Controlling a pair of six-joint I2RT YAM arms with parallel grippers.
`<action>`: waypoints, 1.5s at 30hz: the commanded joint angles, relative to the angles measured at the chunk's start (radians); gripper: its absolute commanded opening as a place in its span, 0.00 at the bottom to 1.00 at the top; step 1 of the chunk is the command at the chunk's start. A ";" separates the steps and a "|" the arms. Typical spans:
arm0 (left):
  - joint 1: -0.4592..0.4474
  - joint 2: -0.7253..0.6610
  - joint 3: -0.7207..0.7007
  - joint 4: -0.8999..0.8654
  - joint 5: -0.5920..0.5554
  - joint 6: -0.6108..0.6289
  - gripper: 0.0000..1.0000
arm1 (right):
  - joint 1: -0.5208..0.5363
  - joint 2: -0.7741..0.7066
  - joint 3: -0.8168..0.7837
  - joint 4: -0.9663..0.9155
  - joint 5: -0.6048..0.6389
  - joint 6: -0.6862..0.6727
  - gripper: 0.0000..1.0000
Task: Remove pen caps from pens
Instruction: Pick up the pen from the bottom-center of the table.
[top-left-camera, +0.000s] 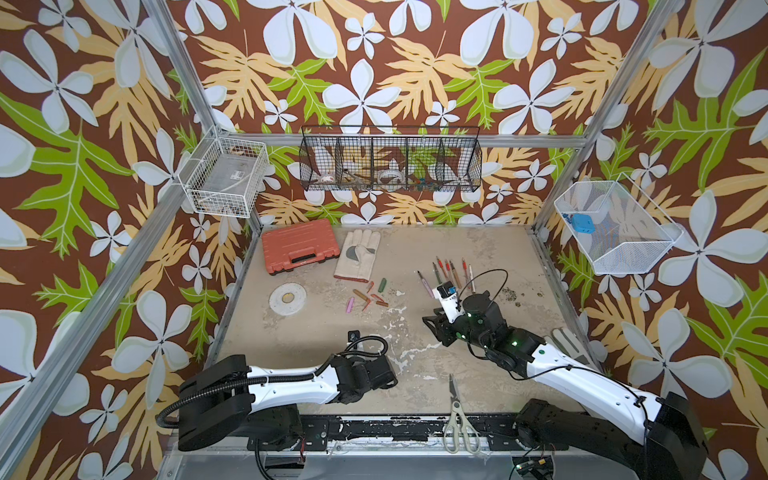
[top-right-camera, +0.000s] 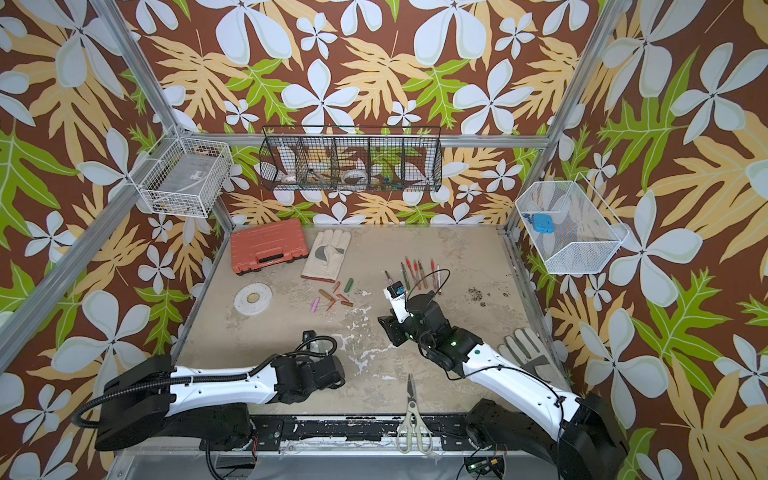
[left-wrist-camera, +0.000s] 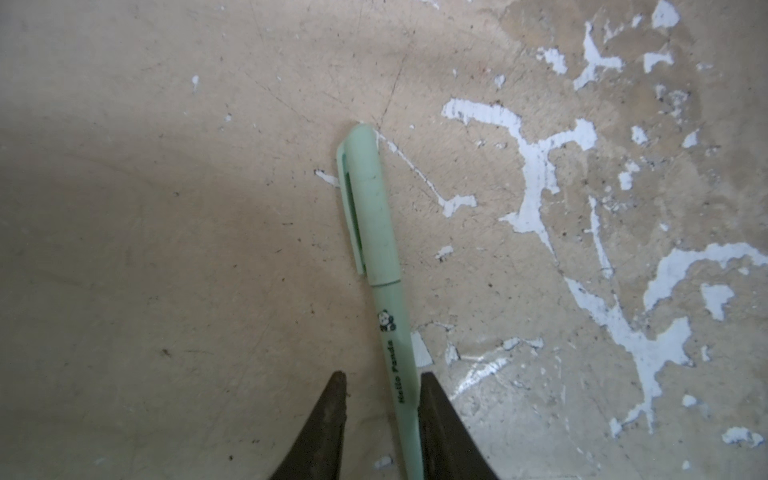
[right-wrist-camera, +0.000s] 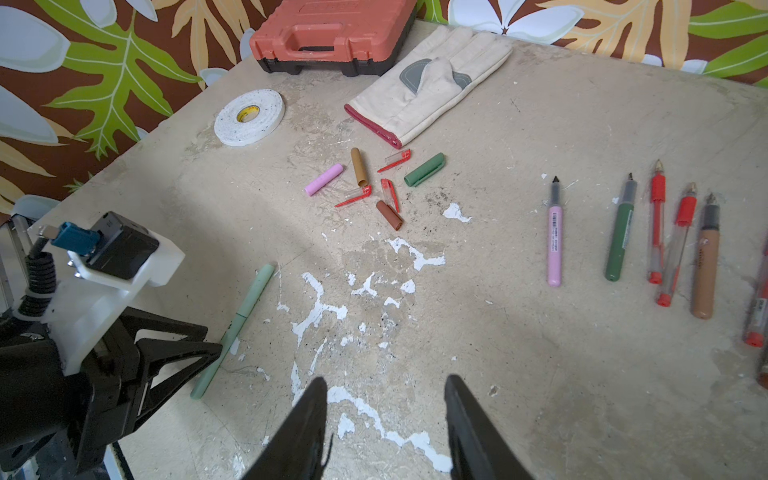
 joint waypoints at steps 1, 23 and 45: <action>0.007 0.017 0.012 0.007 0.010 0.015 0.32 | 0.002 -0.002 -0.002 0.011 0.008 -0.001 0.46; 0.009 0.103 0.025 0.021 0.050 0.032 0.15 | 0.002 -0.019 -0.005 0.010 0.018 -0.002 0.45; 0.089 -0.308 0.006 0.312 -0.229 0.374 0.06 | -0.070 -0.003 -0.051 0.112 -0.212 0.045 0.43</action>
